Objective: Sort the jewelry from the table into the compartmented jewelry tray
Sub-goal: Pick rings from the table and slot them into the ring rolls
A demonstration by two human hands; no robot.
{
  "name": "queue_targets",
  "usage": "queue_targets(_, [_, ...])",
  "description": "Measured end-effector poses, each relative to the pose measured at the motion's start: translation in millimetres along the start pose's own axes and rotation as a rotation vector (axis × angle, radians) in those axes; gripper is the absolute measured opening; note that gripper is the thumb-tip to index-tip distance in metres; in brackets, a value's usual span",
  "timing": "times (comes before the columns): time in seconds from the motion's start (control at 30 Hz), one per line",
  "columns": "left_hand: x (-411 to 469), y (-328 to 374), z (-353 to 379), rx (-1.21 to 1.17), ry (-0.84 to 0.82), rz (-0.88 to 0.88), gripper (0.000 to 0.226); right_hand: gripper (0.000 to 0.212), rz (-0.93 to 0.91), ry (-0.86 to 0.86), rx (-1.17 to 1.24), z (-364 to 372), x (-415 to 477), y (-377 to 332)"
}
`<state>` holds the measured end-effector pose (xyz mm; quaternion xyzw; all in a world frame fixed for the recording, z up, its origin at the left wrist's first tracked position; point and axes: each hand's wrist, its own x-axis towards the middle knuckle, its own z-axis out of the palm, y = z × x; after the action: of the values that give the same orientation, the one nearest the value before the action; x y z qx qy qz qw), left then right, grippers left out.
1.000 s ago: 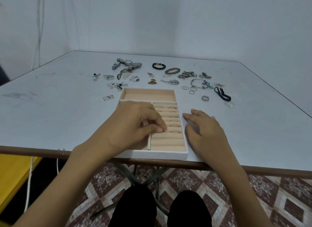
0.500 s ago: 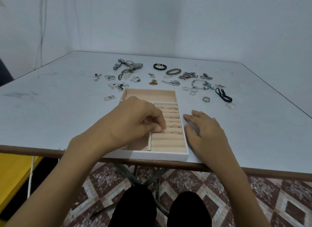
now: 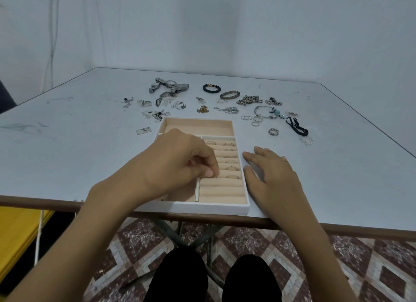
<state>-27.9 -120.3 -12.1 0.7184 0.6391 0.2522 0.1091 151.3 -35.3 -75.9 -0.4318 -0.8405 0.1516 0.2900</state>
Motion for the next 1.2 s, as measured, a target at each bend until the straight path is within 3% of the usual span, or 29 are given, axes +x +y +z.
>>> queue_targets(0.13, [-2, -1, 1, 0.006, 0.015, 0.012, 0.011, 0.051, -0.007, 0.012, 0.001, 2, -1, 0])
queue_targets(0.27, [-5, -5, 0, -0.051, 0.065, 0.027, 0.008, 0.051, -0.012, 0.011, -0.002, 2, -2, 1])
queue_targets(0.43, [-7, -38, -9, -0.143, 0.349, -0.032, 0.009, 0.042, -0.030, 0.009, -0.008, 3, -1, 4])
queue_targets(0.6, [2, -84, -8, -0.206, 0.529, -0.181, 0.012, 0.049, -0.023, 0.008, -0.018, 3, -1, 3])
queue_targets(0.67, [8, -95, -6, -0.250, 0.582, -0.257, 0.015, 0.041, -0.037, 0.022, -0.037, 0, 0, 1])
queue_targets(0.8, [11, -104, -5, -0.194, 0.593, -0.260, 0.019, 0.033, -0.008, -0.083, -0.080, -19, 22, 2])
queue_targets(0.93, [11, -107, -2, -0.157, 0.604, -0.238, 0.014, 0.015, 0.116, -0.153, 0.022, -38, 85, 13])
queue_targets(1.07, [11, -111, -3, -0.143, 0.608, -0.230, 0.015, 0.023, 0.105, -0.149, -0.153, -29, 141, 21])
queue_targets(1.2, [12, -110, -3, -0.143, 0.617, -0.247, 0.015, 0.026, 0.132, -0.185, -0.179, -19, 163, 32])
